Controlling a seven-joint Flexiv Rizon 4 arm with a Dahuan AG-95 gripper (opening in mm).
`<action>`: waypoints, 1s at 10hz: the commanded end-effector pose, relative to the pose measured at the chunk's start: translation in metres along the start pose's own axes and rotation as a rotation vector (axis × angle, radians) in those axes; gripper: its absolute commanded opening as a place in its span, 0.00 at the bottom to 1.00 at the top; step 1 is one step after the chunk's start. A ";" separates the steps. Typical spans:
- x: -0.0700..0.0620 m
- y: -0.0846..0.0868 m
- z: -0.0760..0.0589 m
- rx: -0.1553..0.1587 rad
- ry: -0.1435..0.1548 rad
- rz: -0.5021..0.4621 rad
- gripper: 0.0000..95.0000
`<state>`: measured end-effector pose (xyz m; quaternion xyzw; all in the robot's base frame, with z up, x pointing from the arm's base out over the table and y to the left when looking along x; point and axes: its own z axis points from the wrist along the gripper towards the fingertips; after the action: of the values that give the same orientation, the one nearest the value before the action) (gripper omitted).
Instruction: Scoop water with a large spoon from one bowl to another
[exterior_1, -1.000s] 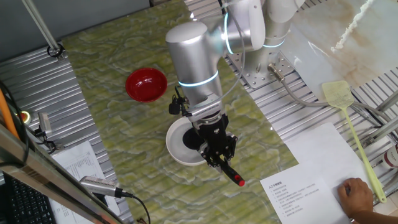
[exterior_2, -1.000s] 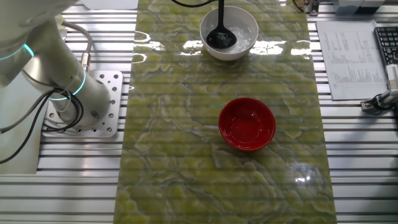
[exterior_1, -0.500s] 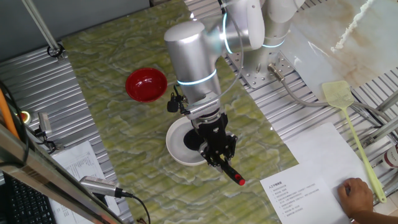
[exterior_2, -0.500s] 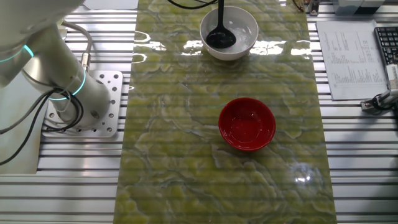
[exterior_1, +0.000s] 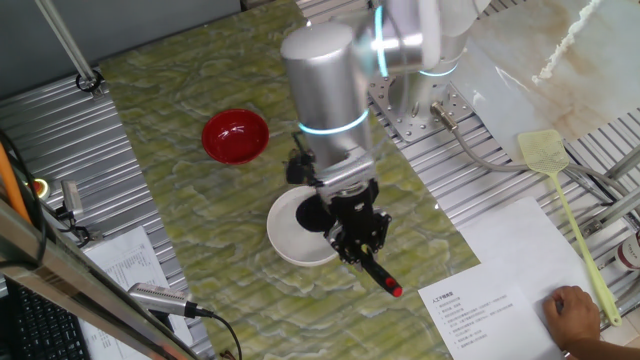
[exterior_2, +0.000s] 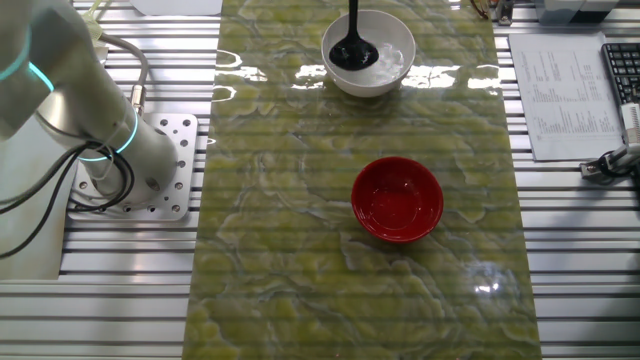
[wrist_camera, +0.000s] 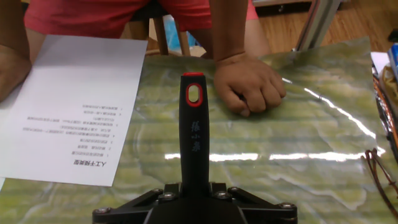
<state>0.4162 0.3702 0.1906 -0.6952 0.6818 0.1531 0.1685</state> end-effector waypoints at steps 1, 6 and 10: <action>-0.004 -0.001 -0.001 0.010 0.005 -0.010 0.00; -0.015 -0.006 -0.008 0.017 -0.034 -0.007 0.00; -0.018 -0.004 -0.013 0.018 -0.077 -0.002 0.00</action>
<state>0.4203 0.3838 0.2097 -0.6876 0.6745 0.1755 0.2037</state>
